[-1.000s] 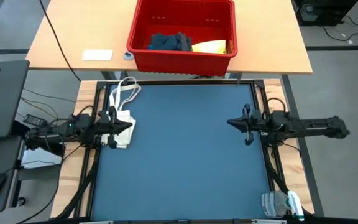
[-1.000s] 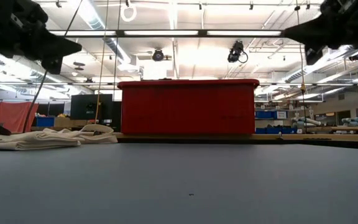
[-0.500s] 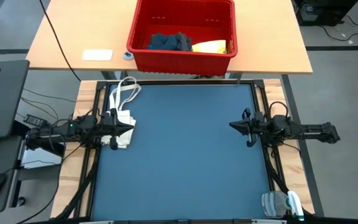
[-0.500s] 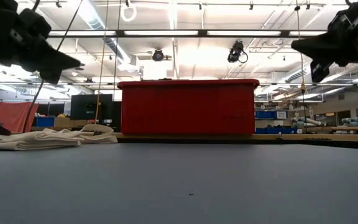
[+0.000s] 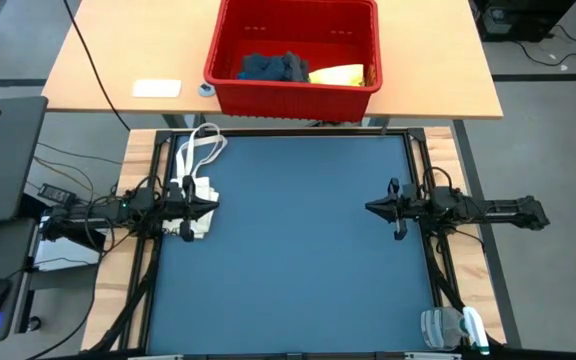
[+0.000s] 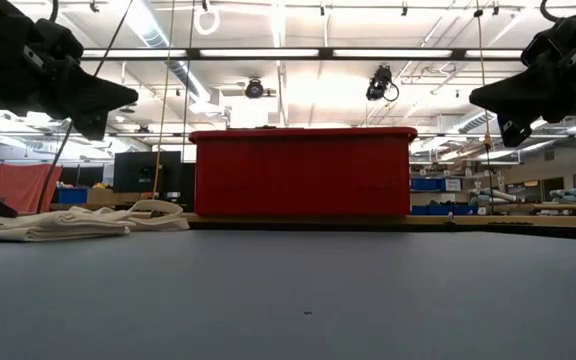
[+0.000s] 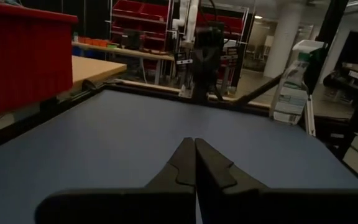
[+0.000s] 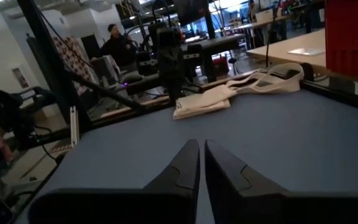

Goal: Fold laundry
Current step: Return to Home Position

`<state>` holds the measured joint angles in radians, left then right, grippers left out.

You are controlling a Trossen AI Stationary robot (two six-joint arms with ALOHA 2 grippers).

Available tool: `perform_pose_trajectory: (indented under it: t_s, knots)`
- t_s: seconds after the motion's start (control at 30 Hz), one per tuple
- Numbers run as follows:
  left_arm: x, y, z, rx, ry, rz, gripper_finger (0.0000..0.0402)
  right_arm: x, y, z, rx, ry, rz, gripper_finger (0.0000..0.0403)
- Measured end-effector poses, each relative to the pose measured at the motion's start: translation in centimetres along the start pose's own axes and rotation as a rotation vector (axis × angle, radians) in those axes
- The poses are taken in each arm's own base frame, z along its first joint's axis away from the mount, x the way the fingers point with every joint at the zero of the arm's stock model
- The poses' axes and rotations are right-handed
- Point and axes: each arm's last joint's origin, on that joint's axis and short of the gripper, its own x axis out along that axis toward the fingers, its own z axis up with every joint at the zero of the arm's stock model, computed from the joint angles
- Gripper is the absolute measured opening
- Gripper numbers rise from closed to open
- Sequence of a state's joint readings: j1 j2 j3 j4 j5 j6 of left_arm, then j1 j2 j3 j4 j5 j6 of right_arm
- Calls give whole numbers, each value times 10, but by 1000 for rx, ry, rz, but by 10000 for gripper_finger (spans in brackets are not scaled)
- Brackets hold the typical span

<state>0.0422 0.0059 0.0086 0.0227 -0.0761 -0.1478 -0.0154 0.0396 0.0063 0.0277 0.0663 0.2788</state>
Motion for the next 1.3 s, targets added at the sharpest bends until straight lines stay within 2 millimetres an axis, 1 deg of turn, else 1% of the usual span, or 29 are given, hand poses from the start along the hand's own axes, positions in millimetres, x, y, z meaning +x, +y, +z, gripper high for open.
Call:
perform_pose_trajectory:
  t_s: [0.13,0.43,1.3]
  knots:
    - [0,0,0,0,1,-2,1,0,0,-1,-1,8,-1,39]
    - [0,0,0,1,-4,-2,22,0,0,-1,-1,7,-1,38]
    - [0,0,0,3,-8,-3,25,0,0,0,-1,6,-1,40]
